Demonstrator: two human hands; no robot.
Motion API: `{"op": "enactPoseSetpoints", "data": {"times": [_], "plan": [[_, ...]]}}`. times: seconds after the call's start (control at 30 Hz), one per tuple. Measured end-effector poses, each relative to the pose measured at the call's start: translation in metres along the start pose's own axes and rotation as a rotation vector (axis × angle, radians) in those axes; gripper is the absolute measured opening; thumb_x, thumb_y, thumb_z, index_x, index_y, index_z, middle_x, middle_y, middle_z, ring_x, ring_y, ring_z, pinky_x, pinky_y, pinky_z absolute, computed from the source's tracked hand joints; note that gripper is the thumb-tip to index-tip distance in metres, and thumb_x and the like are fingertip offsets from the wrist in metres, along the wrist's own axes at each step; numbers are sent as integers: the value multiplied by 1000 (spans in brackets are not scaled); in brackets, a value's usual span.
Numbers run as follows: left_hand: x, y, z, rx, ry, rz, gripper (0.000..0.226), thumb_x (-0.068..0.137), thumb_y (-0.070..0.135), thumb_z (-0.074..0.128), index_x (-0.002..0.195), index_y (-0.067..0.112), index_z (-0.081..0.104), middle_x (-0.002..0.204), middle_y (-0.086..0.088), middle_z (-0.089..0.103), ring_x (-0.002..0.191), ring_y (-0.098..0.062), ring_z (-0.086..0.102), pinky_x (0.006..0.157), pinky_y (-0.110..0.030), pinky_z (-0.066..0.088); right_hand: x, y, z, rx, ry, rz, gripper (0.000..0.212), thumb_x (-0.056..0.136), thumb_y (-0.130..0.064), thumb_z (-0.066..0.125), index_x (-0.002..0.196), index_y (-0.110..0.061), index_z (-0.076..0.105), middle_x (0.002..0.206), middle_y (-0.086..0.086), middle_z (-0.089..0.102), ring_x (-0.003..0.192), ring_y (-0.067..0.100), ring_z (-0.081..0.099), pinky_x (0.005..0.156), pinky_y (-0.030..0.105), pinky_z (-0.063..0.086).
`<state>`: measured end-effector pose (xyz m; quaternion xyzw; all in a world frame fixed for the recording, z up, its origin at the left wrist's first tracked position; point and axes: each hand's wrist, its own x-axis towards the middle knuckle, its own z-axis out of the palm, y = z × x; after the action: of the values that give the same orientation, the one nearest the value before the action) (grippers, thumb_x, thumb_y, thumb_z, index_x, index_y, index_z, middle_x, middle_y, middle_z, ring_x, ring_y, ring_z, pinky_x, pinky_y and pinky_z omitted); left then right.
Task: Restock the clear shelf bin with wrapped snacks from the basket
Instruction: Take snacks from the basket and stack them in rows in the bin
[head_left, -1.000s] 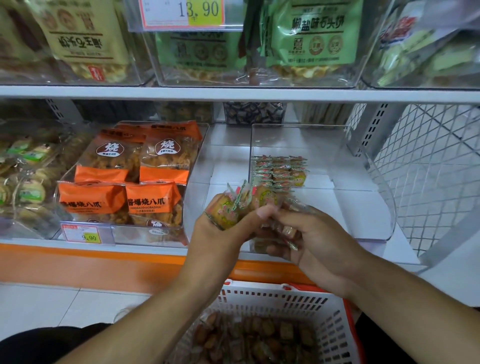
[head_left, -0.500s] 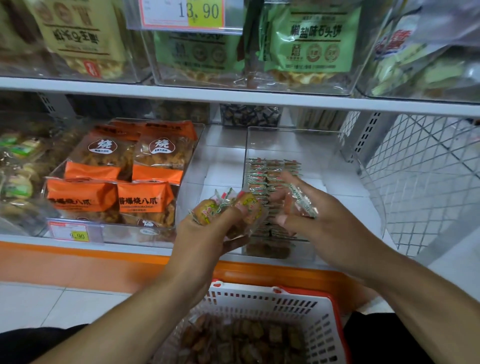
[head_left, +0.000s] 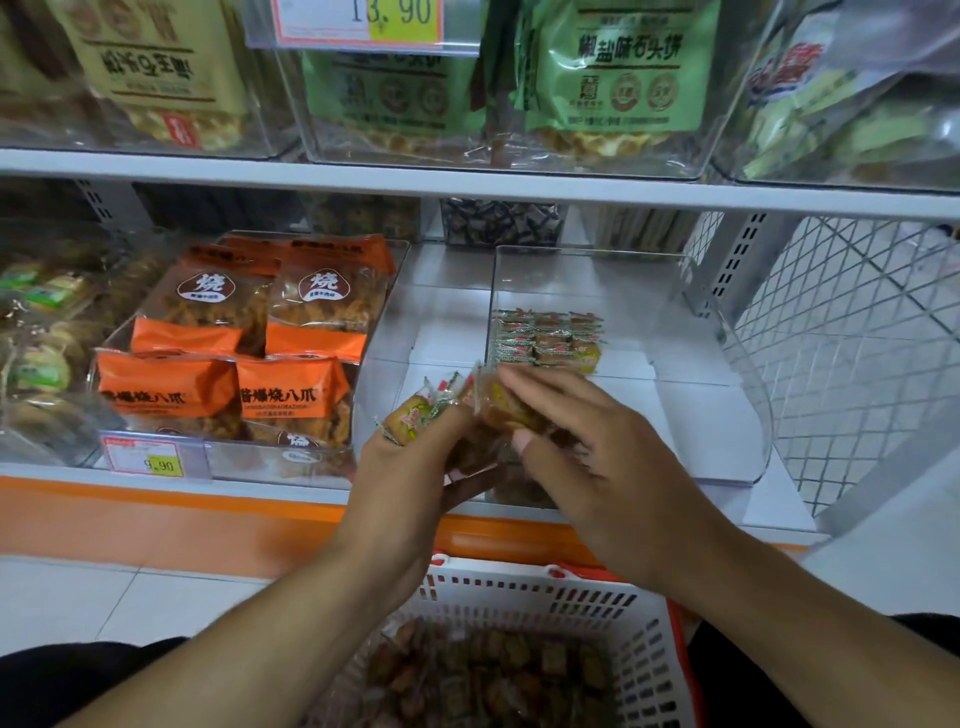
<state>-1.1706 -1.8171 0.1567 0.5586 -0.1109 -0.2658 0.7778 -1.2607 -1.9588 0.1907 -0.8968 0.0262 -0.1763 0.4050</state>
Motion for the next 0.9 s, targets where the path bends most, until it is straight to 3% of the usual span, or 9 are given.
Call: {"op": "enactPoseSetpoints", "data": {"times": [0.07,0.2,0.3,0.43,0.53,0.7,0.8,0.9], "plan": [[1,4,-1,-26,17,-33,21,92,22,66,106,11,78,99,-10,77,96,-22,75,78,-36,62,-1,-1,-1,140,-22,20,43,102,-32,46,145,-33,53,142,-25,52,129,-11,46,101,5,37],[1,6,-1,-45,3,-45,33,82,30,73,112,15,77,111,-14,76,105,-27,74,78,-36,62,6,8,-8,336,33,195,41,96,-19,66,131,-39,64,118,-13,68,105,2,67,87,21,56],[1,7,0,-75,-1,-50,38,75,34,76,108,15,79,110,-12,77,104,-25,74,77,-36,62,11,17,-10,581,44,349,34,91,-17,73,119,-34,72,111,-9,74,105,13,71,83,25,57],[1,8,1,-66,-28,-46,30,80,29,75,106,17,80,111,-10,77,103,-23,74,77,-36,62,15,23,-11,780,48,419,37,77,-22,79,113,-24,76,110,-2,76,106,20,72,91,34,56],[1,9,0,-25,-71,-24,24,87,25,75,109,17,78,114,-10,76,106,-24,73,79,-37,62,17,22,-14,899,36,434,38,67,-18,80,105,-18,76,104,6,76,94,22,75,78,30,60],[1,11,-1,-16,-25,-32,17,87,22,74,101,16,80,106,-13,78,99,-27,75,77,-38,63,24,21,-37,900,105,351,40,62,-9,78,102,-11,74,100,13,67,80,28,71,70,32,61],[3,13,-5,8,-16,-72,10,91,17,73,97,14,80,104,-14,78,97,-28,76,78,-40,63,25,23,-54,793,-82,272,36,63,-5,78,95,-21,77,93,4,71,77,15,66,64,23,56],[4,17,-7,84,-103,-114,12,85,20,78,95,14,81,93,-12,78,85,-24,76,78,-41,62,23,27,-60,695,-270,256,39,60,-5,81,93,-26,75,93,1,75,90,12,70,79,22,58]]}}
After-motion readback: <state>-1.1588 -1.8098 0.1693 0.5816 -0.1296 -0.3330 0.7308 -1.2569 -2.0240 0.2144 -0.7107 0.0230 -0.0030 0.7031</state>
